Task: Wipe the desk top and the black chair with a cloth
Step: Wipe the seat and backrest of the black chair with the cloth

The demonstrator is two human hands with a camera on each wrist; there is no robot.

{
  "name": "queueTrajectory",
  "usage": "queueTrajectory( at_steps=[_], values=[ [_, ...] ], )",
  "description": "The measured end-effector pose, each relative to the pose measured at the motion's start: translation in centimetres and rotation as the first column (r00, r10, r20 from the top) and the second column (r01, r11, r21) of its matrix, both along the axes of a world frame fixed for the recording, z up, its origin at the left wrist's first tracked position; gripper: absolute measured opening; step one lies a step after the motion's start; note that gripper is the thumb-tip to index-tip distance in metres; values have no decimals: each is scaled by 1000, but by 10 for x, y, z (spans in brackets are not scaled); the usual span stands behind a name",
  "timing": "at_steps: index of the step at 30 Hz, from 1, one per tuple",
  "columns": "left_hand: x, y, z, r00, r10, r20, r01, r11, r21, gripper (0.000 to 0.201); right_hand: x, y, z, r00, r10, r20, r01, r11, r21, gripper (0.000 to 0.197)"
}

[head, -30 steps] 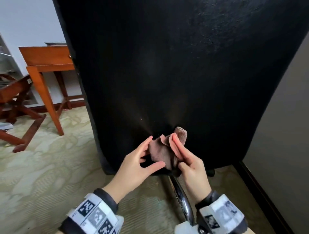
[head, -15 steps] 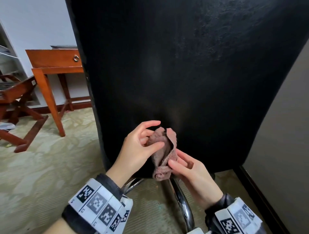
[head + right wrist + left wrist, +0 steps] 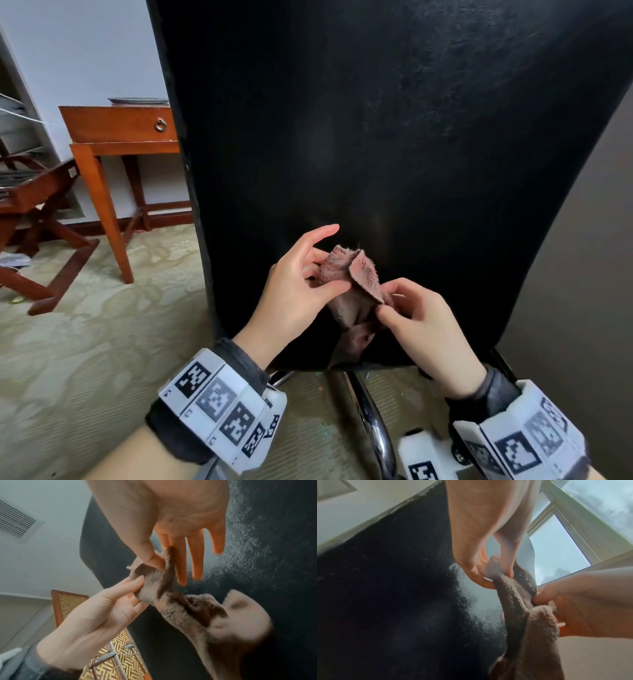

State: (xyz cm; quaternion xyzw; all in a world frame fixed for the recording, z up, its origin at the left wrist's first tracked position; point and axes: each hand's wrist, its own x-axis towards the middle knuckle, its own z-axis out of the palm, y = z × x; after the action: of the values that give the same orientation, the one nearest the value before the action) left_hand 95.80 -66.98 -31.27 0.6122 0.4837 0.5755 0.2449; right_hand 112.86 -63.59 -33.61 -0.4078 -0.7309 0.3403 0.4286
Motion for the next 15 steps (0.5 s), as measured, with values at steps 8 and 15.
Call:
queueTrajectory(
  at_steps=[8,15],
  values=[
    [9,3,9,999,-13,47,12,1000,21,64,0,6,0,905,60,-422,-200,934,-297,20],
    [9,-4,25,989,-143,34,142,989,53,72,-14,-3,-26,869,184,-459,-422,759,-495,22]
  ],
)
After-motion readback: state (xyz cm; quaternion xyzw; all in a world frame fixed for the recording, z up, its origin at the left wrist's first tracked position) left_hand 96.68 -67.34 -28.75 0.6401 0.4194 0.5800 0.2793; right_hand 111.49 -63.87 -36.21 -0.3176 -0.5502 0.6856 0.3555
